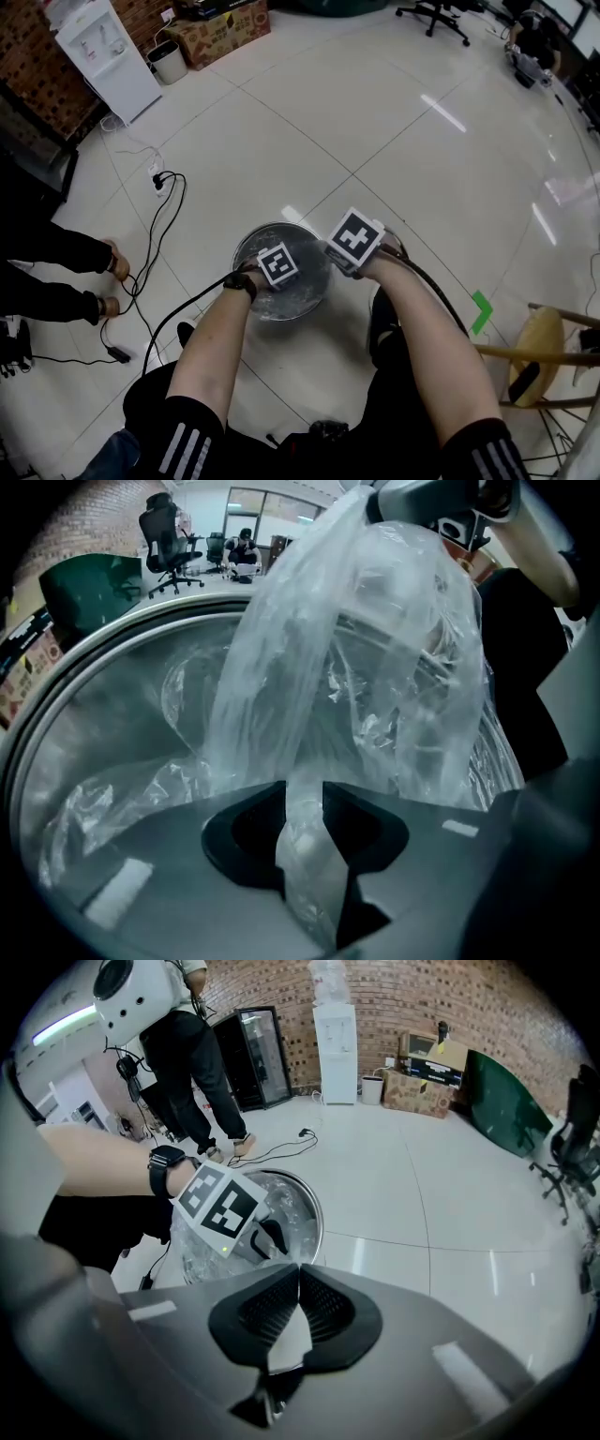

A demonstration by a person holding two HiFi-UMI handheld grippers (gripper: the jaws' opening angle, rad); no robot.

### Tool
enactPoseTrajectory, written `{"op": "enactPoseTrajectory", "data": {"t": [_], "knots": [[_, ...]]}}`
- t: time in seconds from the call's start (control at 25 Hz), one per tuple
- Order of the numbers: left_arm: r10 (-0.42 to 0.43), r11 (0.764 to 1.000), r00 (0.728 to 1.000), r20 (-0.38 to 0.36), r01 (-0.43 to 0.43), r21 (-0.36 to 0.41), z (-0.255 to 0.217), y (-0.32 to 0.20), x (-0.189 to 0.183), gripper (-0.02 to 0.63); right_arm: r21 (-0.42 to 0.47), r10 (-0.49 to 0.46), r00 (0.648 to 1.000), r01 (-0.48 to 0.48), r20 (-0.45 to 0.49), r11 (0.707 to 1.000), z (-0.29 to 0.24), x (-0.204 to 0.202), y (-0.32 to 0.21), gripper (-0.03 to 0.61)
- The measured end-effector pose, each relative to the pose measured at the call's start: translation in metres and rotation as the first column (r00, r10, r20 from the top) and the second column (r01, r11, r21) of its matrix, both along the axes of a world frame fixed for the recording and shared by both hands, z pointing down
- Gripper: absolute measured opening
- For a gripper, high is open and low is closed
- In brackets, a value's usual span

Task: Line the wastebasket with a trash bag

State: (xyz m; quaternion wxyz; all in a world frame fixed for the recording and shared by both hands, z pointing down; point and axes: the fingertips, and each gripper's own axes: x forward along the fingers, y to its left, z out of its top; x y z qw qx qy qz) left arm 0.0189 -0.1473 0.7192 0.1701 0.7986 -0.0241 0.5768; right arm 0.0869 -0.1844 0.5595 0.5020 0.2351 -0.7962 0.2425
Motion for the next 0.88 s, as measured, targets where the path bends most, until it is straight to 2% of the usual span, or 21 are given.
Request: {"op": "enactPoseTrajectory", "data": {"t": [0.08,0.12,0.32,0.44,0.64,0.76,0.8,0.88], "knots": [[0.038,0.994,0.998,-0.048,-0.032,0.108,-0.010,-0.018,0.009,0.124,-0.004,0.013,1.000,-0.013,0.011,1.000,-0.001,0.001,-0.003,0.008],[0.049,0.990,0.996,-0.073,-0.039,0.134,-0.018,-0.021,0.012,0.125,-0.002,0.016,1.000,-0.016,0.018,1.000,-0.002,0.001,-0.004,0.008],[0.091,0.985,0.964,-0.250,-0.051,0.163,-0.087,-0.008,0.021,0.130,-0.010,0.024,0.999,-0.024,0.025,1.000,-0.001,0.000,-0.004,0.007],[0.122,0.977,0.951,-0.284,-0.064,0.205,-0.129,-0.004,0.011,0.130,-0.009,0.023,0.999,-0.023,0.033,1.000,-0.002,0.000,-0.004,0.006],[0.109,0.955,0.959,-0.260,-0.029,0.295,-0.178,-0.013,-0.026,0.130,-0.031,0.025,0.999,-0.024,0.025,0.999,0.000,0.007,0.000,0.008],[0.102,0.929,0.982,-0.161,-0.036,0.369,-0.180,-0.024,-0.059,0.130,-0.032,0.042,0.999,-0.042,-0.011,0.999,0.006,0.018,-0.001,0.006],[0.102,0.927,0.987,-0.125,-0.049,0.371,-0.177,-0.025,-0.071,0.133,-0.028,0.049,0.999,-0.049,-0.018,0.998,0.006,0.020,-0.003,0.006],[0.100,0.943,0.991,-0.091,-0.065,0.327,-0.167,-0.021,-0.090,0.161,-0.014,0.057,0.998,-0.057,-0.014,0.998,0.005,0.020,-0.008,0.007]]}}
